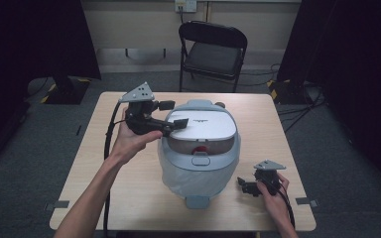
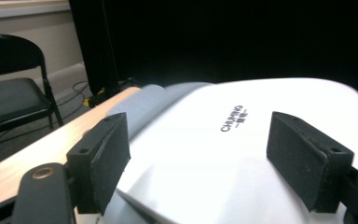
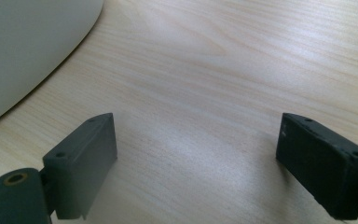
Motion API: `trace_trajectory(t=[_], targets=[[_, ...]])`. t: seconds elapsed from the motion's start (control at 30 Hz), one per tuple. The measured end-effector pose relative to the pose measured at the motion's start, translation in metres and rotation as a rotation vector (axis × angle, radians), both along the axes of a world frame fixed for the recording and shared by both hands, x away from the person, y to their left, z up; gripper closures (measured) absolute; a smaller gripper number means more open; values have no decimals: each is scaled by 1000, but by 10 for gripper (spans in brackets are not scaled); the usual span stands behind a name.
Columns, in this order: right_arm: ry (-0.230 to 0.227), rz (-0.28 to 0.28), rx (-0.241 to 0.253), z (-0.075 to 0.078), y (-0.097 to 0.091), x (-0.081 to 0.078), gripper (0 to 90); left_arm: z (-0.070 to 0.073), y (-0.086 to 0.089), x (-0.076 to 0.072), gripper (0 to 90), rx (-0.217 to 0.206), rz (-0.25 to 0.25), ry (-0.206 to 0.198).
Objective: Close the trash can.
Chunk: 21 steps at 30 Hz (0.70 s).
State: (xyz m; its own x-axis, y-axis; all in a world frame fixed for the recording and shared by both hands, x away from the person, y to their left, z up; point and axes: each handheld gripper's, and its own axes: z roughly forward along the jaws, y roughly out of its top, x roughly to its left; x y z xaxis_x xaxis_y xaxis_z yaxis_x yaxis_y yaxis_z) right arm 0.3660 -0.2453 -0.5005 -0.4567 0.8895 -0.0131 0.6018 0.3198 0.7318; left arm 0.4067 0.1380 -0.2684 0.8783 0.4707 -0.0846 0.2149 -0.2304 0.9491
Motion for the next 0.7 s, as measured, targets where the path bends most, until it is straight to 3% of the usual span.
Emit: trace_trajectory(t=[0.1,0.2,0.33,0.4,0.7], targets=[[0,0,0,0,0,0,109,-3,-4,-4,210,-11,-27,23],[0,0,0,0,0,0,109,-5,-12,-12,202,47,-23,-10],[0,0,0,0,0,0,109,-11,-20,-19,190,61,-51,1],[0,0,0,0,0,0,109,-13,-24,-24,173,82,-41,-21],[0,0,0,0,0,0,109,-16,-28,-29,152,76,-72,-55]])
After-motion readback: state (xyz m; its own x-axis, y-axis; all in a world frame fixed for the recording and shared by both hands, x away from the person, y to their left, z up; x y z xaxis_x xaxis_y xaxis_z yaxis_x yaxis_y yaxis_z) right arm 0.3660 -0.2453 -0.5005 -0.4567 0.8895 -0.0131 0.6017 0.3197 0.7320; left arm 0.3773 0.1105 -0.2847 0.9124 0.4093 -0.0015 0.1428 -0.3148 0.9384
